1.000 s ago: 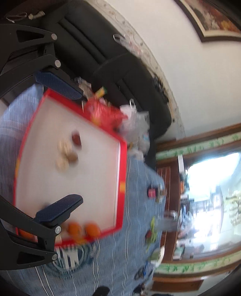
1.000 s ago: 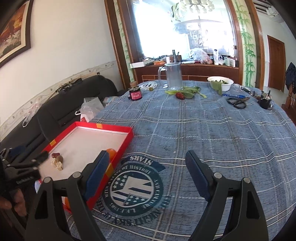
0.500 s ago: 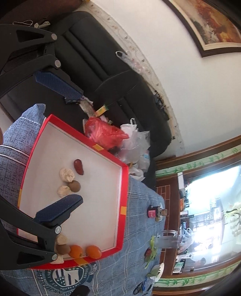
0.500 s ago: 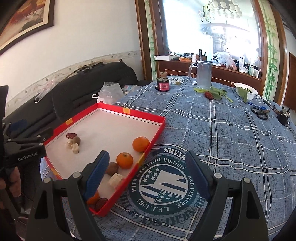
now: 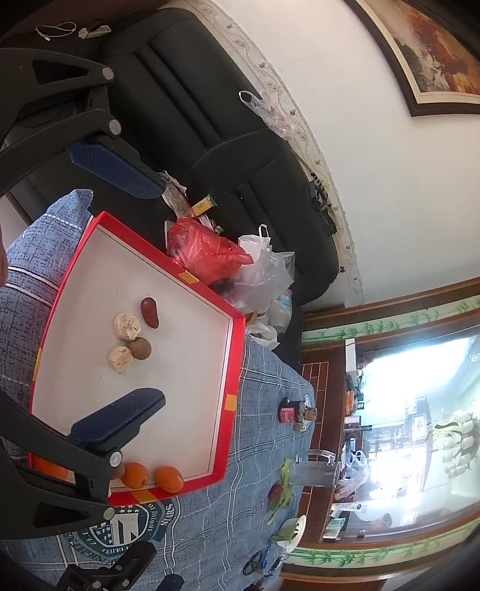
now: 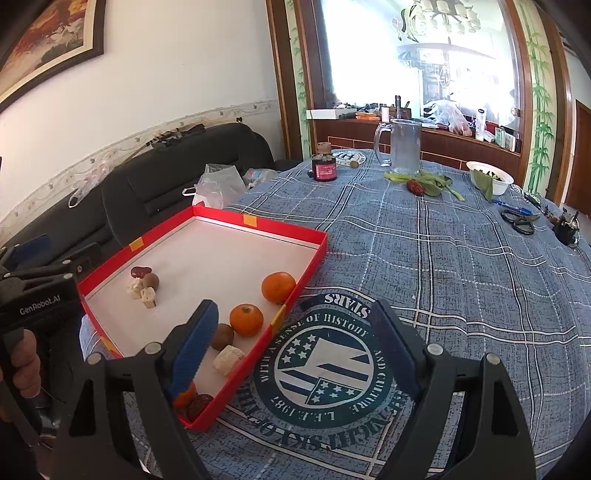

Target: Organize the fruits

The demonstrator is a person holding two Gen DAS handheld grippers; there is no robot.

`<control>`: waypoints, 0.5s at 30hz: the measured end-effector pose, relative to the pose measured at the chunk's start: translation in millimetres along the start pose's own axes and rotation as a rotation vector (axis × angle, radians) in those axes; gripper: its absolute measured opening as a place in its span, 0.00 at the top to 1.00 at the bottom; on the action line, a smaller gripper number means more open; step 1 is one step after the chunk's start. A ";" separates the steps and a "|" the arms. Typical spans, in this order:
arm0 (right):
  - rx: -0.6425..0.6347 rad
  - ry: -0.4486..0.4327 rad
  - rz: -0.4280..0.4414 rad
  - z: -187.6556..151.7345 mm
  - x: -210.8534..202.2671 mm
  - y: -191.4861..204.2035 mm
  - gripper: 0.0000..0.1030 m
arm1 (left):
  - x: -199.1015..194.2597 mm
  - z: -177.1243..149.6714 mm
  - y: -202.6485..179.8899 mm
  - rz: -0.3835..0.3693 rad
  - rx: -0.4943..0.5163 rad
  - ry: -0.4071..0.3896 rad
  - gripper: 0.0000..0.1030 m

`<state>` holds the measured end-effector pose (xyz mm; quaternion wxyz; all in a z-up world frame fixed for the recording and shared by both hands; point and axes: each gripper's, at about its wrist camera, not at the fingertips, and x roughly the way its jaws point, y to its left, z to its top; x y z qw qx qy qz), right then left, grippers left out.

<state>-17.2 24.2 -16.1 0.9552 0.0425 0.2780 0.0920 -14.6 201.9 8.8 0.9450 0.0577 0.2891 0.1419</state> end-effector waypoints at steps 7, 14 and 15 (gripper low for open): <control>-0.002 -0.002 -0.001 0.2 0.0 0.9 0.18 | 1.5 -1.2 1.6 -0.003 -0.005 0.013 0.00; 0.001 -0.011 0.012 8.5 2.5 6.7 0.18 | 2.5 -4.6 2.2 0.006 -0.002 0.030 0.00; 0.003 -0.012 0.014 10.2 3.0 8.6 0.18 | 2.7 -5.0 2.2 0.008 -0.001 0.033 0.00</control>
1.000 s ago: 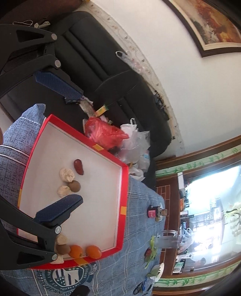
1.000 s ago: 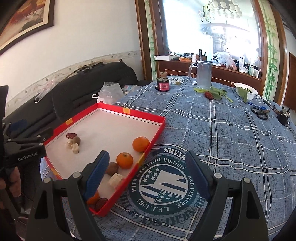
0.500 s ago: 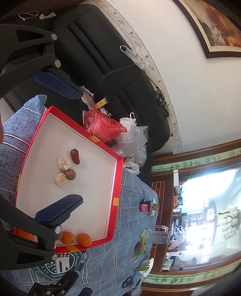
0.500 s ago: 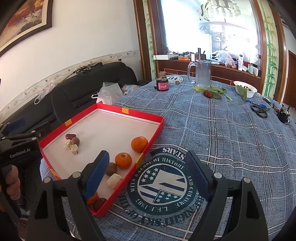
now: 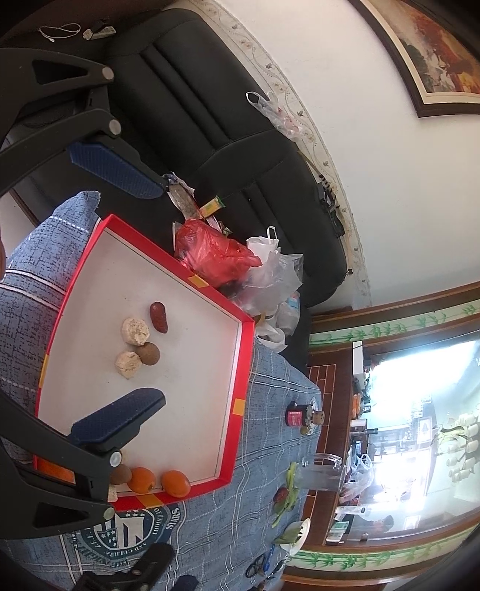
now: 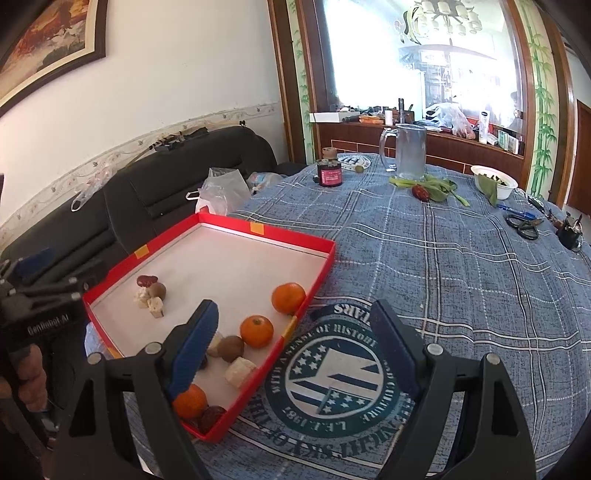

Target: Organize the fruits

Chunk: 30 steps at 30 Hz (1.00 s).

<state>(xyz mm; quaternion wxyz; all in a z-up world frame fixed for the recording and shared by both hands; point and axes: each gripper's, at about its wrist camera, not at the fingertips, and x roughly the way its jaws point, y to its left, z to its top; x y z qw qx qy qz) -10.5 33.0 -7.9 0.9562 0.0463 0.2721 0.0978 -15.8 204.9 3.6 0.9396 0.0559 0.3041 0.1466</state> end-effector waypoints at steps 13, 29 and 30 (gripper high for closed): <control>-0.047 -0.007 0.045 7.2 5.1 30.0 0.18 | 2.1 -5.8 11.8 -0.011 -0.031 0.034 0.00; -0.090 0.004 0.062 7.9 15.7 52.6 0.18 | 7.9 -11.6 34.9 -0.019 -0.070 0.042 0.00; -0.090 0.005 0.060 7.6 16.1 52.7 0.18 | 9.0 -11.9 36.9 -0.019 -0.074 0.045 0.00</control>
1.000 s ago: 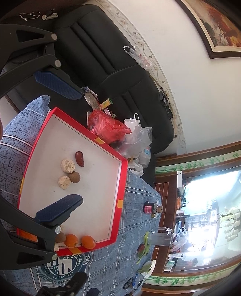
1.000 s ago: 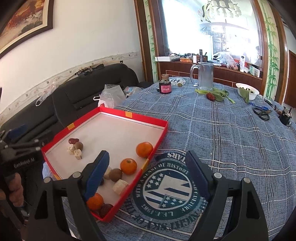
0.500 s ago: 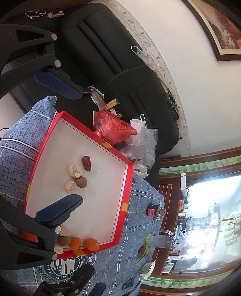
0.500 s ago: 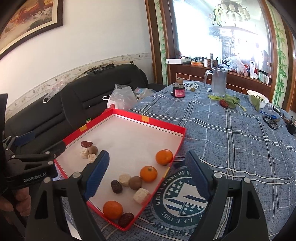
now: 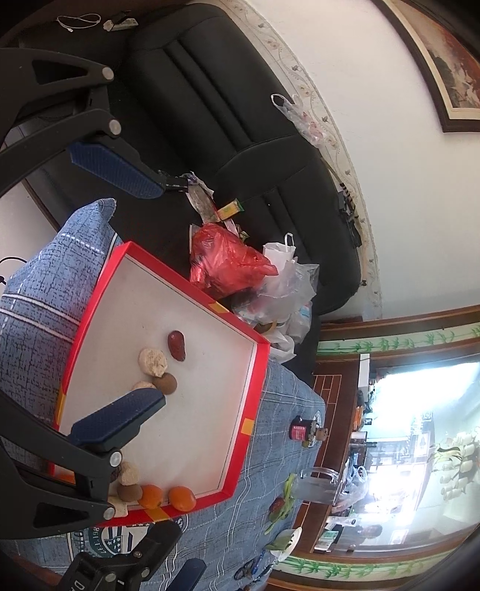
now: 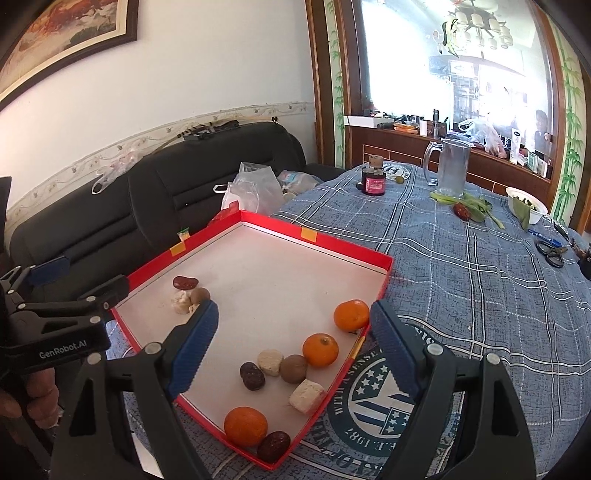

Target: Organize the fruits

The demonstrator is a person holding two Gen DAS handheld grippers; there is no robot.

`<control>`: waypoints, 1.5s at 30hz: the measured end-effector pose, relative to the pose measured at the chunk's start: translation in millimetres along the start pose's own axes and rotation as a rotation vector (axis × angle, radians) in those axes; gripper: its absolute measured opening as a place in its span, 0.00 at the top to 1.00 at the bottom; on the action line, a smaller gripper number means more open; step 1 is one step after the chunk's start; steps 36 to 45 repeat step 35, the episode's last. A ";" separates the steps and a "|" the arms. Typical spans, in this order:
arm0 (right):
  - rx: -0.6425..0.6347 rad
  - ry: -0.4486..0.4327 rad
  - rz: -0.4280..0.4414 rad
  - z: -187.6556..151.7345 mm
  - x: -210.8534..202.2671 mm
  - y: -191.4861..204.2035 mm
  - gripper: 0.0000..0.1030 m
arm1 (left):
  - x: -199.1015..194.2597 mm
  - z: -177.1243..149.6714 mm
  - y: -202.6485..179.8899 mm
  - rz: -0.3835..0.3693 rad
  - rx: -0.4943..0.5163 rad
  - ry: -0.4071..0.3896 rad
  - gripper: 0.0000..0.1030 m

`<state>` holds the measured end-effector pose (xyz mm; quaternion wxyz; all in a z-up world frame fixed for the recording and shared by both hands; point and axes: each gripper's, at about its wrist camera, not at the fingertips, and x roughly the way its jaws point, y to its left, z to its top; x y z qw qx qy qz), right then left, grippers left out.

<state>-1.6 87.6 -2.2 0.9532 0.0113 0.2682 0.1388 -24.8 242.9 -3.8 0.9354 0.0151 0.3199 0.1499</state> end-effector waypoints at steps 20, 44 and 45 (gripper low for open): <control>-0.004 -0.018 -0.007 -5.4 -14.5 -0.3 0.18 | -17.2 7.9 4.4 -0.016 -0.020 -0.032 0.00; 0.002 -0.023 0.016 -1.8 -12.1 -3.5 0.18 | -20.3 20.5 -6.8 -0.040 -0.012 -0.048 0.00; 0.002 -0.023 0.016 -1.8 -12.1 -3.5 0.18 | -20.3 20.5 -6.8 -0.040 -0.012 -0.048 0.00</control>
